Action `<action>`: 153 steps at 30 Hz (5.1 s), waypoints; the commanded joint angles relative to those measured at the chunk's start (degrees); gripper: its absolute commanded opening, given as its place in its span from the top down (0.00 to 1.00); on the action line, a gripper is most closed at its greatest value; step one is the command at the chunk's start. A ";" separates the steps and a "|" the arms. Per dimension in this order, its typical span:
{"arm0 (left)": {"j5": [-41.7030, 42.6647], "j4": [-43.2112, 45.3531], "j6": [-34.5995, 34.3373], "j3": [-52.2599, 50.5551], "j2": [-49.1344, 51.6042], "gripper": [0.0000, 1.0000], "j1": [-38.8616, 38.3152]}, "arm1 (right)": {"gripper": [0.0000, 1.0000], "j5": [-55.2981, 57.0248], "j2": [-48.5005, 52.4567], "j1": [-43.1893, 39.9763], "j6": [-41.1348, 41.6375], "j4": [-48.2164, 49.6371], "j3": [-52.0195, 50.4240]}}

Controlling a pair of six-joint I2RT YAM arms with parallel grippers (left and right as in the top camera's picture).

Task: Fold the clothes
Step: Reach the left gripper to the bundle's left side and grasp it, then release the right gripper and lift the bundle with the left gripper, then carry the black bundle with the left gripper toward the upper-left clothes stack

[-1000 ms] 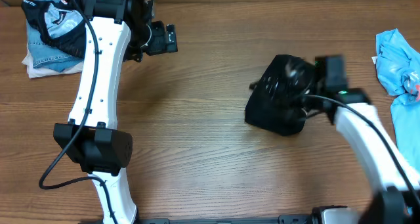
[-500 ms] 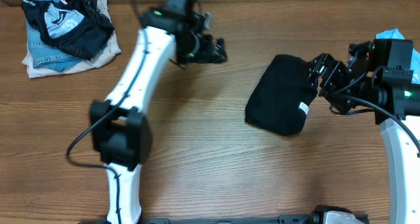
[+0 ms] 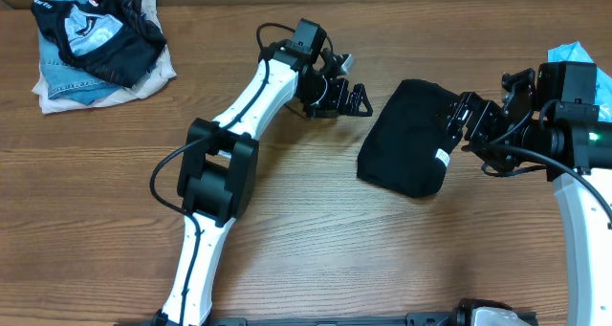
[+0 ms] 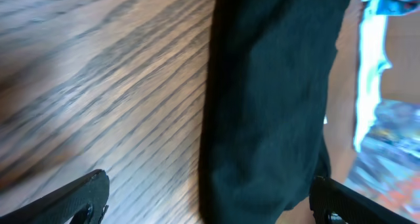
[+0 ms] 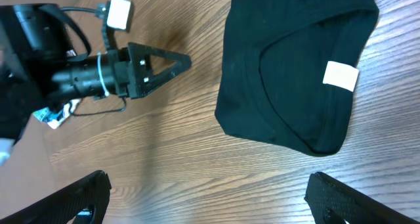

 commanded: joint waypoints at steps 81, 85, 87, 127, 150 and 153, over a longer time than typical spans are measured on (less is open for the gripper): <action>-20.68 -10.34 -36.70 -0.20 -2.23 0.96 27.89 | 0.00 0.50 -0.31 -0.07 -3.56 -1.70 -0.57; -20.13 -14.12 -41.46 -0.22 -2.23 0.96 24.09 | 0.00 0.33 -0.31 -0.07 -3.37 -1.25 -0.57; -19.76 -14.21 -44.35 -0.22 -2.23 0.93 21.81 | 0.00 0.33 -0.31 -0.07 -3.37 -1.22 -0.57; -31.50 0.59 -37.68 -0.17 -2.34 0.00 17.29 | 0.00 0.35 -0.04 -0.07 -3.67 -0.85 -0.57; -31.61 9.44 -33.40 -0.94 2.16 0.41 16.85 | 0.00 0.37 -0.04 -0.07 -3.85 -1.07 -0.57; -31.78 9.66 -32.61 -0.94 2.16 0.65 16.87 | 0.00 0.37 -0.04 -0.07 -3.85 -1.07 -0.57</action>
